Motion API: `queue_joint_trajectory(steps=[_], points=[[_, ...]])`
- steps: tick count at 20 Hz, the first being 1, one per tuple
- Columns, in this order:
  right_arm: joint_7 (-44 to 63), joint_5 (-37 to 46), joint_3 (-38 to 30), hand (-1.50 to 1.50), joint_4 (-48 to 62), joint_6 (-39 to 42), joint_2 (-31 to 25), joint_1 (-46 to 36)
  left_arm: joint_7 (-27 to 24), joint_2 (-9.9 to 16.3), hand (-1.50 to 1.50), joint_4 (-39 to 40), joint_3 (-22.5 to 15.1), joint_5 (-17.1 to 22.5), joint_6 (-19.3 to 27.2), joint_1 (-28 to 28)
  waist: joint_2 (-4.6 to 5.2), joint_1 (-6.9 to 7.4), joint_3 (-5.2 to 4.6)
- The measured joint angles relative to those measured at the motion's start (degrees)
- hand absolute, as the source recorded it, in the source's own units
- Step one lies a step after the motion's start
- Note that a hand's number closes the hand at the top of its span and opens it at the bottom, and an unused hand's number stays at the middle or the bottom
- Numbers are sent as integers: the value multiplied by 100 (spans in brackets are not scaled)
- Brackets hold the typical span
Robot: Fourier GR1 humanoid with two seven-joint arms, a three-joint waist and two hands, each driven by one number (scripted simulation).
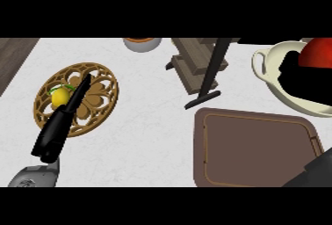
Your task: Pick the tomato from the tray and place it in the tiered basket
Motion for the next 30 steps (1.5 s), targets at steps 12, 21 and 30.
queue_joint_trajectory(steps=[12, 21, 30], points=[[192, 217, -1732, 150, 3408, -212, 68, -3013, -132, -62, 0, 83, -88, -25, -20, -105, 117, 207, 36], [20, 281, -2817, -150, 5404, -1764, -21, -3684, -137, -90, 0, 19, -106, -45, -13, -149, 201, 244, 52], [-702, -105, -3405, -150, 6689, -4341, -90, -3870, -47, -86, 0, 28, -81, -34, -57, -303, 235, 258, 58]])
